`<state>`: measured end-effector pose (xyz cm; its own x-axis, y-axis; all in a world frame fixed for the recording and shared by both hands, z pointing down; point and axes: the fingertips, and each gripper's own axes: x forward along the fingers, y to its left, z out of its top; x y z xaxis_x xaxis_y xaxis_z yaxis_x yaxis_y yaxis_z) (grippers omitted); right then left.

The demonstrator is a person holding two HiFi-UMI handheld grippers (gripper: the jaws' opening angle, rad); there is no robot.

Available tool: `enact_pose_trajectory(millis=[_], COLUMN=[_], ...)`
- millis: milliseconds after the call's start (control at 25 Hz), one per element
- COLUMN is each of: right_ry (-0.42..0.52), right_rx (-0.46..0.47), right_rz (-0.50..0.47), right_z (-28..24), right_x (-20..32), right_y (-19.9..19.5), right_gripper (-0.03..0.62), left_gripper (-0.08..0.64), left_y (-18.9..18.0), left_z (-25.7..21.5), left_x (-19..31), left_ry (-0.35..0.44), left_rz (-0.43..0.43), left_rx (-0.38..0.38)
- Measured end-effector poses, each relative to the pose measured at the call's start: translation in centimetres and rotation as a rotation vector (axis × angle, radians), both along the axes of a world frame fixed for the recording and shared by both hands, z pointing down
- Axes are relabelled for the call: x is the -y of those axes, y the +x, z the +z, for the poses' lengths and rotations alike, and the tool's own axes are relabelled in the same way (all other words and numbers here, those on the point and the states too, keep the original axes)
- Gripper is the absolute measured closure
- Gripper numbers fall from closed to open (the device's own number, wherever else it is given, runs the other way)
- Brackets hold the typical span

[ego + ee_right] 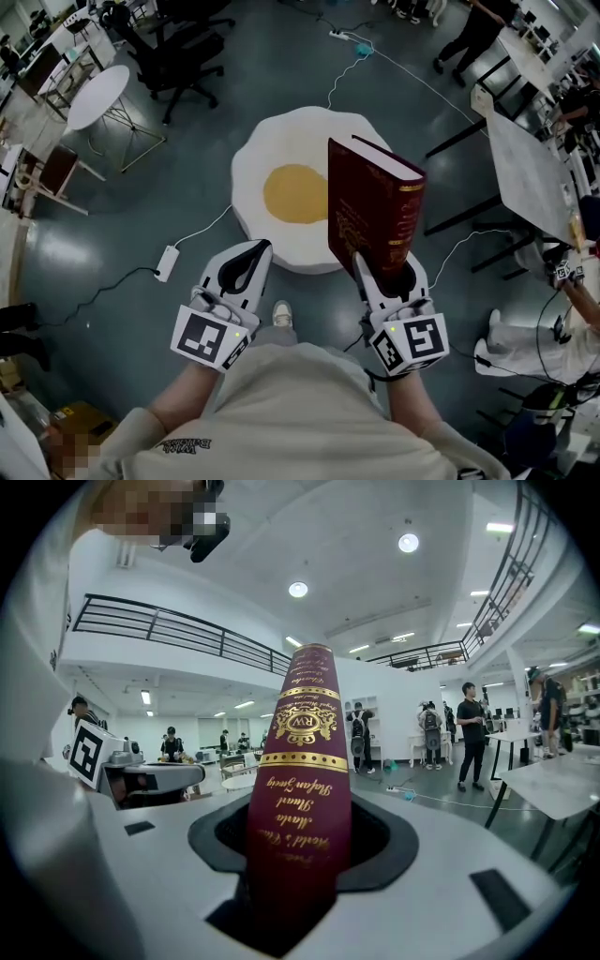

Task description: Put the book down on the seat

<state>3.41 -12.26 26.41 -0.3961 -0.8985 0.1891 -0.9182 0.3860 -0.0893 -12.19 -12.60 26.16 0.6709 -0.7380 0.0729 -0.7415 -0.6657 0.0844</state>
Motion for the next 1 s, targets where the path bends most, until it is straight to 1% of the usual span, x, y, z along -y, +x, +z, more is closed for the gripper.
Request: enact_pose_trajectory(millis=[240,520,640,760,1000], right_ry=[-0.001,0.006,0.012,0.013,0.013], right_rx=[-0.003,-0.009,-0.004,-0.002,0.004], right_rz=[-0.002,-0.015,-0.023,-0.037,-0.068], right_z=[0.0,-0.5,-1.1,-1.7,-1.7], right_x=[3.6,5.6,6.0,6.1,6.2], right_y=[-1.6,-2.2,-1.1,0.6,0.6], right_gripper=[0.383,0.383,0.383,0.383,0.383], left_gripper=[0.555,0.555,0.555,0.555,0.555], left_y=[-1.2,-1.9,-0.8,0.7,0.9], left_z=[0.0,-0.5,-0.9,-1.9,-1.9], left_x=[3.2,4.9,5.3,5.4,5.6], left_ry=[-0.004,-0.003,0.002,0.023,0.024], left_rz=[0.013,-0.001,-0.011,-0.04,-0.073], left_rx=[-0.001,-0.009,-0.004,0.002,0.005])
